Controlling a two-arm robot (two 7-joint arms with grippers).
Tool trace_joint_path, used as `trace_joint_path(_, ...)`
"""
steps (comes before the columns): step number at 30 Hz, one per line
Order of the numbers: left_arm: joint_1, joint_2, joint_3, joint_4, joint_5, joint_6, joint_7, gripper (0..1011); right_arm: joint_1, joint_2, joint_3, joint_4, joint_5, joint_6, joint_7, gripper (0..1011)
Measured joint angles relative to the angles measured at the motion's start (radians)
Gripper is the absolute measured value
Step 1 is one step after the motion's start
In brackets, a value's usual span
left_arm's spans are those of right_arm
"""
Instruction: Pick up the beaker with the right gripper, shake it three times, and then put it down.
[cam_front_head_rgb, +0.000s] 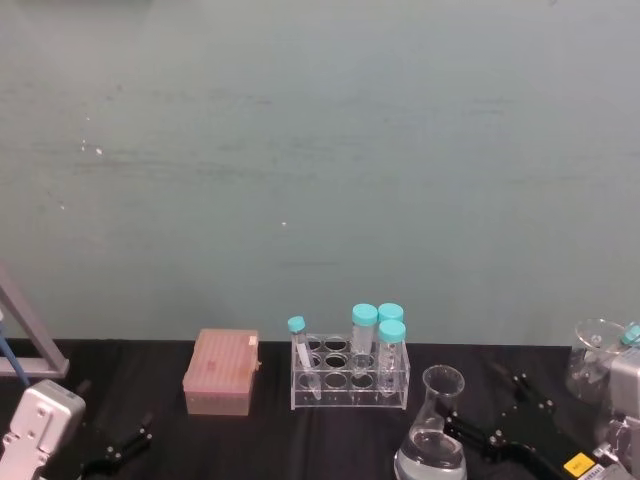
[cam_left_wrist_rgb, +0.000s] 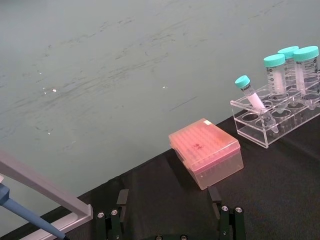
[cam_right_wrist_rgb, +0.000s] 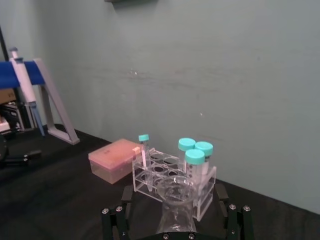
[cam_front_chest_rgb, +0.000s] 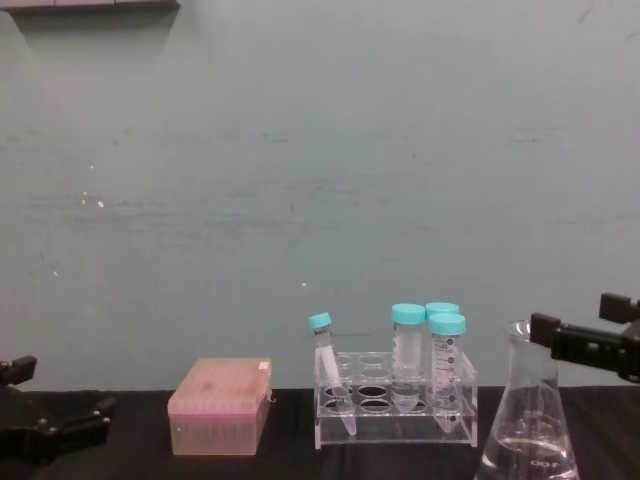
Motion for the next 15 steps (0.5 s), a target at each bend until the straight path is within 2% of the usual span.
trace_joint_path(6,0.000,0.000,0.000,0.000,0.000,0.000,0.000,1000,-0.003,-0.023,0.006,0.009,-0.020,0.019,-0.023,1000)
trace_joint_path(15,0.000,0.000,0.000,0.000,0.000,0.000,0.000,1000,0.015,-0.078,0.008,0.042,-0.036,0.070,-0.038,1000)
